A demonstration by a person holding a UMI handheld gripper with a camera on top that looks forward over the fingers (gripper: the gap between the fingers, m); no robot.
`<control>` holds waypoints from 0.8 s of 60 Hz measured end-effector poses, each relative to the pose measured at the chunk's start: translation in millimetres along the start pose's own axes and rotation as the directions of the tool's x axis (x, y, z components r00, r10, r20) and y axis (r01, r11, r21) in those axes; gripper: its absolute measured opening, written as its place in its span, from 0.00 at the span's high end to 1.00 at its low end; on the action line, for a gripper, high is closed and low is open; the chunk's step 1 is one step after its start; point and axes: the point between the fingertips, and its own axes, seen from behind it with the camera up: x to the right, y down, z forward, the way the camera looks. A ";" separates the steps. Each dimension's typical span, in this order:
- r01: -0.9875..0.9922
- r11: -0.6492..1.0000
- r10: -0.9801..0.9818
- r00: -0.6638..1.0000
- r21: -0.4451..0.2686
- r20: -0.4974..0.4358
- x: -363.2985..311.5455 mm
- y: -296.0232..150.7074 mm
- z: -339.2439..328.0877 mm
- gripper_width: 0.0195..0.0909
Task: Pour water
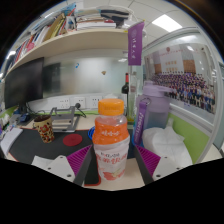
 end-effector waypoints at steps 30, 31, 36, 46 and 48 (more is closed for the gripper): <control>0.109 0.989 -0.111 0.994 0.100 0.012 -6.6 -5.9 21.5 0.72; 0.115 0.988 -0.117 0.993 0.102 0.007 -6.5 -6.1 21.7 0.72; 0.124 0.988 -0.123 0.992 0.091 -0.012 -7.5 -6.3 20.1 0.72; 0.107 0.992 -0.103 0.992 0.064 -0.072 -19.0 -29.1 -0.4 0.72; 0.108 0.993 -0.103 0.991 0.051 -0.084 -24.0 -36.1 -2.9 0.72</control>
